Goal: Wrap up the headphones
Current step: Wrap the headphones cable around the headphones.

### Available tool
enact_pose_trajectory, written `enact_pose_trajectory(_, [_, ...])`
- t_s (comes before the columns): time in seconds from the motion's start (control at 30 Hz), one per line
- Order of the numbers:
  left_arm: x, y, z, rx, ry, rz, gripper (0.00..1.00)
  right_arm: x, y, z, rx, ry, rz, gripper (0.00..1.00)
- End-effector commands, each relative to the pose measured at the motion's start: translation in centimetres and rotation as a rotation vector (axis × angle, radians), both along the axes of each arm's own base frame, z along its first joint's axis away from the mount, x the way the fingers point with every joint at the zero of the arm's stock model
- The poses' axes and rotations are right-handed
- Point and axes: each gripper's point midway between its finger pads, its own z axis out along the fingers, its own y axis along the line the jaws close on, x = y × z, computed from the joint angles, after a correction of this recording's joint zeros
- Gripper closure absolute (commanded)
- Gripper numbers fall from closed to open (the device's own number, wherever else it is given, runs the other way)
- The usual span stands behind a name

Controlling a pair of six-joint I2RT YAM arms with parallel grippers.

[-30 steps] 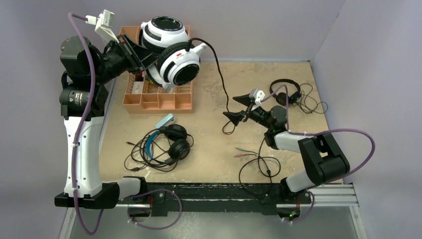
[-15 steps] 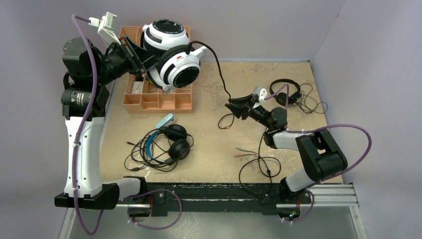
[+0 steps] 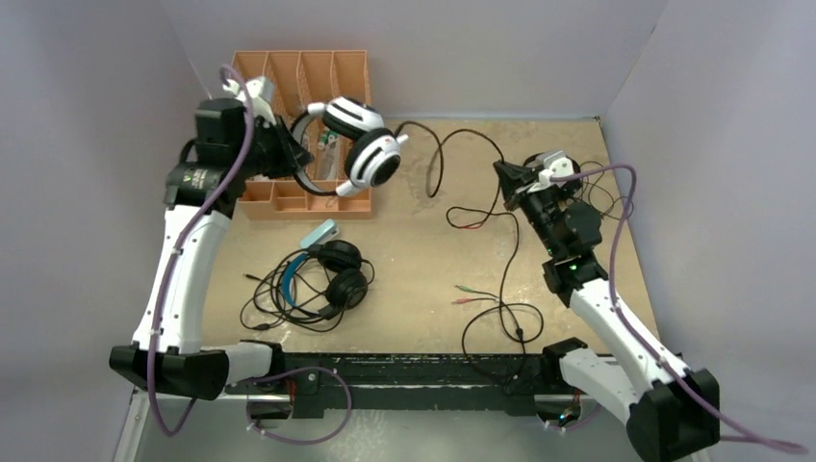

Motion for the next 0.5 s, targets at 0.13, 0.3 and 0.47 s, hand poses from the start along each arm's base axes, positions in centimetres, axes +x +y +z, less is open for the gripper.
enact_pose_trajectory(0.13, [2.0, -0.6, -8.5, 0.254, 0.068, 0.108, 1.0, -1.1, -6.7, 7.1, -0.214, 0.036, -0.326, 1.0])
enact_pose_trajectory(0.3, [2.3, -2.7, -10.7, 0.285, 0.052, 0.116, 1.0, -2.8, -3.1, 12.6, -0.315, -0.075, -0.109, 1.0])
enact_pose_trajectory(0.47, [2.6, -3.1, -12.4, 0.37, 0.054, 0.173, 1.0, -6.0, 1.0, 16.5, -0.366, -0.148, 0.169, 1.0])
